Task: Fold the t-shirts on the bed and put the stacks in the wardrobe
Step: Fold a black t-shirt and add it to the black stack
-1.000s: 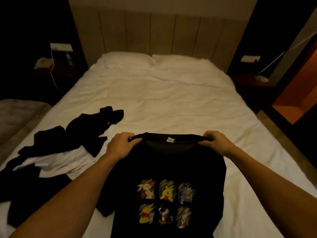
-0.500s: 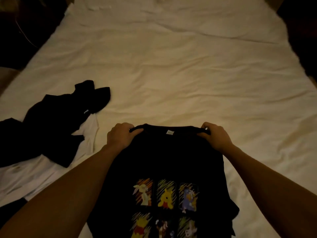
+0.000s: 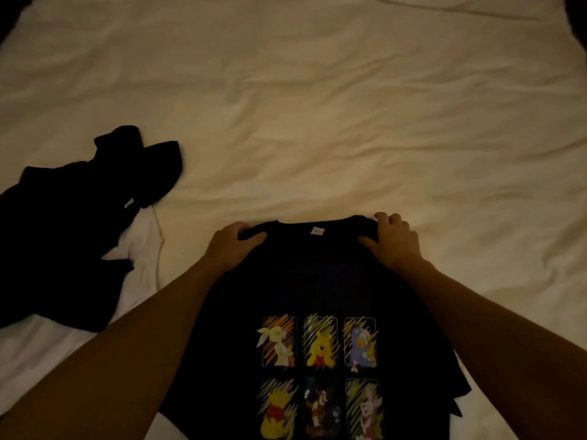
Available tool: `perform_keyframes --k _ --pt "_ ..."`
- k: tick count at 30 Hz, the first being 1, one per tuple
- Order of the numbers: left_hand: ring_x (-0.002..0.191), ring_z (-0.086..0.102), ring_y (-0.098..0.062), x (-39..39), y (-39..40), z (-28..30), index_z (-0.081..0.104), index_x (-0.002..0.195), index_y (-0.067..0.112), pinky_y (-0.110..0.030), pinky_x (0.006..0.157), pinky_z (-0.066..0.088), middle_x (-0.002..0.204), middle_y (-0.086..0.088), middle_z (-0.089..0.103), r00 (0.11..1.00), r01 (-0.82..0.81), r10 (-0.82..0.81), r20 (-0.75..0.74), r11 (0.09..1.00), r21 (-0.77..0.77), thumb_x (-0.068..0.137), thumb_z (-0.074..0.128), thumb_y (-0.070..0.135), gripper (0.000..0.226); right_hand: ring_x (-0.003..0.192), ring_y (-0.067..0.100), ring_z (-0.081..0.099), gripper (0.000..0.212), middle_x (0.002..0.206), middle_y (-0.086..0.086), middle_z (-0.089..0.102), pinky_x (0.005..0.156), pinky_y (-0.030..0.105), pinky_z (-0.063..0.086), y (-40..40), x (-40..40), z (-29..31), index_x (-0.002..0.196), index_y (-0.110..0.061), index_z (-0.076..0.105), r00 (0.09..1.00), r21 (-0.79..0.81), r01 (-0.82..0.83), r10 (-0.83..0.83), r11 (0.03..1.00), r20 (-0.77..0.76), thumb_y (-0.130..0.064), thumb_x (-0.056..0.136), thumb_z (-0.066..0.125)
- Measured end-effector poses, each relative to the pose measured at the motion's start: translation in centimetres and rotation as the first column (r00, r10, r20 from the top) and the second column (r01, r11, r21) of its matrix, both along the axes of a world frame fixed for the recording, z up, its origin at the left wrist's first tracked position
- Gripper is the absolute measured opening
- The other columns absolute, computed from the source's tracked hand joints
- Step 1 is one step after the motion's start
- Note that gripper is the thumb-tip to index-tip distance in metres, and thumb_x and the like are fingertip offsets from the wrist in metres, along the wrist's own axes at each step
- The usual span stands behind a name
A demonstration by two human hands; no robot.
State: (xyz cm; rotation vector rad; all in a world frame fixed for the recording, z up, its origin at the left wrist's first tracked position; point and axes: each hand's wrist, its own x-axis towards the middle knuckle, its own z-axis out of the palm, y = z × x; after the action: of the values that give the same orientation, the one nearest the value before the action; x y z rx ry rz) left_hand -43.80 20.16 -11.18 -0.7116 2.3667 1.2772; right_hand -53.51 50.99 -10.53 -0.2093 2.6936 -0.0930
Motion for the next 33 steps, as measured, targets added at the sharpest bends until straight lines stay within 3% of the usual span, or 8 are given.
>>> perform_keyframes --k 3,7,12,18,22,25,30,33 --pt "0.097 0.059 -0.019 1.0 -1.1 -0.2 0.061 0.113 0.021 -0.027 0.081 0.042 0.107 0.001 0.061 0.998 -0.054 0.053 0.019 0.998 0.023 0.092 0.064 0.047 0.033 0.118 0.04 0.045 0.059 0.131 0.021 0.046 0.095 0.047 0.039 -1.4 2.7 0.6 0.137 -0.007 0.043 0.981 0.116 -0.058 0.078 0.992 -0.175 -0.042 0.093 0.059" --pt "0.095 0.063 -0.014 5.2 -3.4 -0.6 0.065 0.107 0.024 -0.022 0.073 0.046 0.102 0.007 0.065 0.992 -0.028 0.016 0.125 0.995 0.094 0.089 0.064 0.054 0.035 0.096 0.041 0.053 0.04 0.107 0.023 0.056 0.076 0.045 0.046 -5.8 9.1 0.8 0.111 -0.003 0.059 0.958 0.007 -0.056 0.055 0.998 -0.282 -0.03 0.084 0.071" --pt "0.093 0.068 -0.016 9.7 -7.1 -0.6 0.067 0.109 0.021 -0.026 0.081 0.054 0.105 0.001 0.071 0.965 -0.019 -0.051 0.258 0.965 0.261 0.076 0.074 0.059 0.051 0.093 0.027 0.06 0.029 0.105 0.008 0.058 0.072 0.035 0.047 -12.6 17.5 1.7 0.108 -0.013 0.054 0.977 -0.34 0.026 0.048 0.94 0.209 -0.04 0.1 0.048" --pt "0.1 0.065 -0.014 16.9 -9.0 -1.5 0.066 0.116 0.019 -0.024 0.088 0.051 0.111 0.003 0.069 0.927 -0.041 -0.091 0.363 0.939 0.34 0.071 0.082 0.051 0.057 0.103 0.027 0.063 0.049 0.112 0.007 0.063 0.082 0.034 0.052 -17.8 28.1 0.0 0.125 -0.013 0.052 0.766 -0.194 0.418 -0.229 0.888 0.6 -0.052 0.096 0.049" --pt "0.103 0.064 -0.018 20.1 -10.0 -1.9 0.066 0.119 0.012 -0.024 0.088 0.049 0.115 -0.005 0.068 0.959 -0.009 -0.078 0.273 0.953 0.304 0.093 0.068 0.025 0.029 0.109 0.029 0.061 0.054 0.123 0.013 0.059 0.082 0.032 0.051 -20.2 31.9 -0.8 0.135 -0.005 0.042 0.558 -0.112 0.743 -0.517 0.66 0.649 -0.043 0.097 0.054" --pt "0.088 0.066 -0.02 19.9 -10.8 -0.5 0.068 0.1 0.013 -0.024 0.073 0.051 0.095 -0.006 0.07 0.981 -0.061 0.0 0.193 0.949 0.31 0.097 0.061 0.022 0.012 0.103 0.027 0.06 0.051 0.123 0.013 0.059 0.08 0.033 0.051 -21.8 32.8 -1.0 0.138 -0.007 0.042 0.492 -0.123 0.815 -0.566 0.566 0.662 -0.036 0.098 0.054" --pt "0.073 0.062 -0.019 16.9 -15.0 2.9 0.066 0.083 0.012 -0.025 0.06 0.046 0.079 -0.006 0.065 0.993 -0.115 0.106 0.057 0.976 0.183 0.095 0.063 0.018 0.014 0.116 0.031 0.058 0.054 0.13 0.013 0.056 0.097 0.043 0.05 -25.3 31.9 0.3 0.135 -0.011 0.043 0.6 -0.159 0.71 -0.472 0.686 0.646 -0.046 0.096 0.053" --pt "0.078 0.063 -0.019 15.9 -17.9 3.8 0.069 0.087 0.012 -0.029 0.069 0.05 0.083 -0.004 0.067 0.99 -0.142 0.143 -0.01 0.988 0.067 0.091 0.07 0.022 0.011 0.106 0.029 0.064 0.056 0.121 0.01 0.062 0.092 0.043 0.054 -28.3 31.3 0.7 0.126 -0.013 0.051 0.64 -0.237 0.655 -0.361 0.717 0.678 -0.055 0.091 0.055"
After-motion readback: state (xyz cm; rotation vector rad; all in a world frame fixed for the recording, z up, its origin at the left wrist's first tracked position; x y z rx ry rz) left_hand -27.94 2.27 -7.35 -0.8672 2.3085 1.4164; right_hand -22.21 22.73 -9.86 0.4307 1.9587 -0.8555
